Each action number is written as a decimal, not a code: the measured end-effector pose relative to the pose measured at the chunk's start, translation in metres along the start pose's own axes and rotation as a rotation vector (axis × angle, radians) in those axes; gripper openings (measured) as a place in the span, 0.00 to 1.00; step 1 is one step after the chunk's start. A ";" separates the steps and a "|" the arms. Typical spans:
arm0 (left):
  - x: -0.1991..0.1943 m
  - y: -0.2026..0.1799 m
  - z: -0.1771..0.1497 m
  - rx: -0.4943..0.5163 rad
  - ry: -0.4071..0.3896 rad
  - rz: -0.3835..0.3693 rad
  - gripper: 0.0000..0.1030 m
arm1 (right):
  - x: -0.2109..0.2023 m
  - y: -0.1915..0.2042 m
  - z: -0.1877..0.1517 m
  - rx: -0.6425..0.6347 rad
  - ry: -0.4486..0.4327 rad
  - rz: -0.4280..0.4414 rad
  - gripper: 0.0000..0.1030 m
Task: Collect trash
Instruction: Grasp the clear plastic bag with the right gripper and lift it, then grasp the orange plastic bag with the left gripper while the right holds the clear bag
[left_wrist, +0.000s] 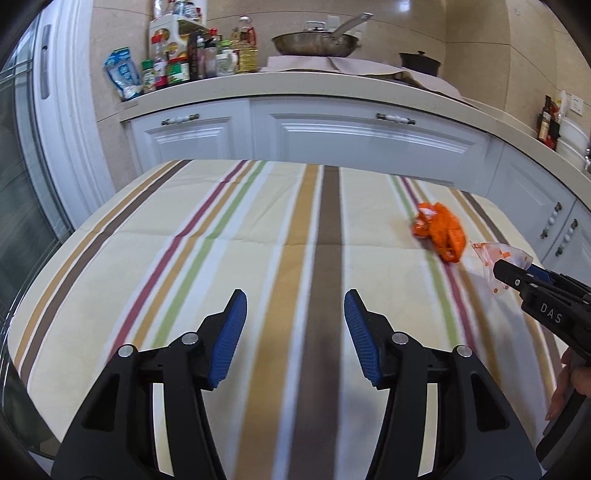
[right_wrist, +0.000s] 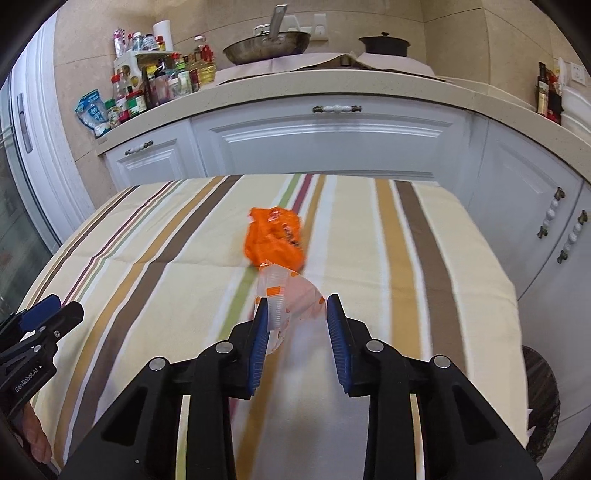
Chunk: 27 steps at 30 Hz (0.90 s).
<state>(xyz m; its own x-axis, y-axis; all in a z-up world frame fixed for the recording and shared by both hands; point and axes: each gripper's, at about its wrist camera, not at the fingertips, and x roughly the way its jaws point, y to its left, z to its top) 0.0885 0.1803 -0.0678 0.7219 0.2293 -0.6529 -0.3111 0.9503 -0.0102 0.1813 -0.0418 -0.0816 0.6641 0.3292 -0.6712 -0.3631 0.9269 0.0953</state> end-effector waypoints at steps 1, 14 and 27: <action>0.001 -0.007 0.002 0.005 0.000 -0.013 0.52 | -0.002 -0.006 0.001 0.005 -0.005 -0.009 0.31; 0.038 -0.099 0.030 0.059 0.052 -0.119 0.52 | -0.022 -0.098 -0.002 0.094 -0.049 -0.119 0.31; 0.090 -0.157 0.054 0.116 0.081 -0.056 0.59 | -0.032 -0.175 -0.010 0.167 -0.081 -0.183 0.31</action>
<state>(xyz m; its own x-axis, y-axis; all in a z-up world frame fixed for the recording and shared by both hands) 0.2358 0.0629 -0.0846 0.6826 0.1619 -0.7126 -0.1947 0.9802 0.0361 0.2171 -0.2163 -0.0846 0.7613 0.1601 -0.6283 -0.1235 0.9871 0.1020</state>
